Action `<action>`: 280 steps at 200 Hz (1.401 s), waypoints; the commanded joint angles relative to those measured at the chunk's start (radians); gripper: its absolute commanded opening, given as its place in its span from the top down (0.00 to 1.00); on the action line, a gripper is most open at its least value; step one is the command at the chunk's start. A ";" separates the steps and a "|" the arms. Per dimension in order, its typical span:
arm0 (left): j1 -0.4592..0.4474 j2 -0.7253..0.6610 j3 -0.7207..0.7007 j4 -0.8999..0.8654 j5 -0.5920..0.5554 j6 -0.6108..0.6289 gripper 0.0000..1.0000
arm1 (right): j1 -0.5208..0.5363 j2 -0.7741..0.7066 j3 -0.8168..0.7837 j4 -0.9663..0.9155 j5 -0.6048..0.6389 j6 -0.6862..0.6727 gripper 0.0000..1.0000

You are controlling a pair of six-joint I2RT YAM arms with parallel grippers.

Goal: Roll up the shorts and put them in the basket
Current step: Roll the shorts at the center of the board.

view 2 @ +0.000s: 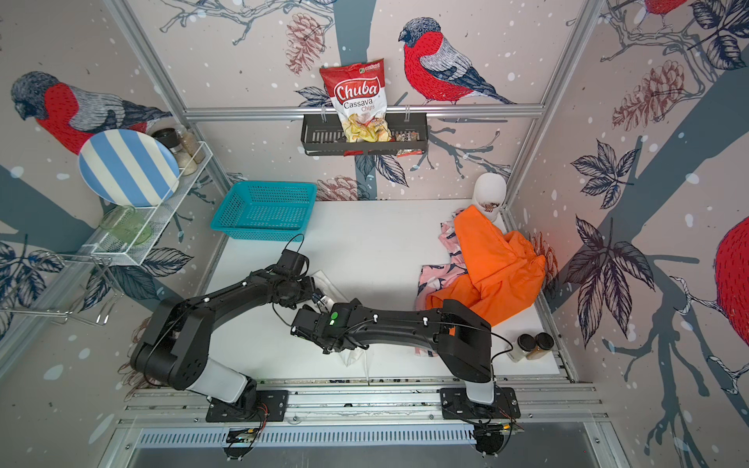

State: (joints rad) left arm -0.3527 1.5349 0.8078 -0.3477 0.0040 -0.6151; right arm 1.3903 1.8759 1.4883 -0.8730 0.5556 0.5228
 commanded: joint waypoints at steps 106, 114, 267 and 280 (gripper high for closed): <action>0.009 0.011 -0.006 -0.005 0.013 0.034 0.34 | 0.025 0.210 -0.008 0.027 -0.066 0.079 0.04; 0.010 0.013 -0.006 -0.005 0.014 0.036 0.34 | 0.022 0.216 -0.019 0.034 -0.064 0.079 0.09; 0.025 -0.253 0.095 -0.175 0.060 -0.015 0.19 | -0.410 -0.096 -0.653 1.013 -1.312 0.149 0.78; 0.003 -0.235 0.093 -0.148 0.073 -0.032 0.19 | -0.453 -0.097 -0.704 1.079 -1.361 0.174 0.78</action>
State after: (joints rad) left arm -0.3218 1.2881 0.9077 -0.5106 0.0269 -0.6037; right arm 0.9947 1.7756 0.8608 -0.0105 -0.5865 0.6197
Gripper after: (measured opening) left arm 0.809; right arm 0.223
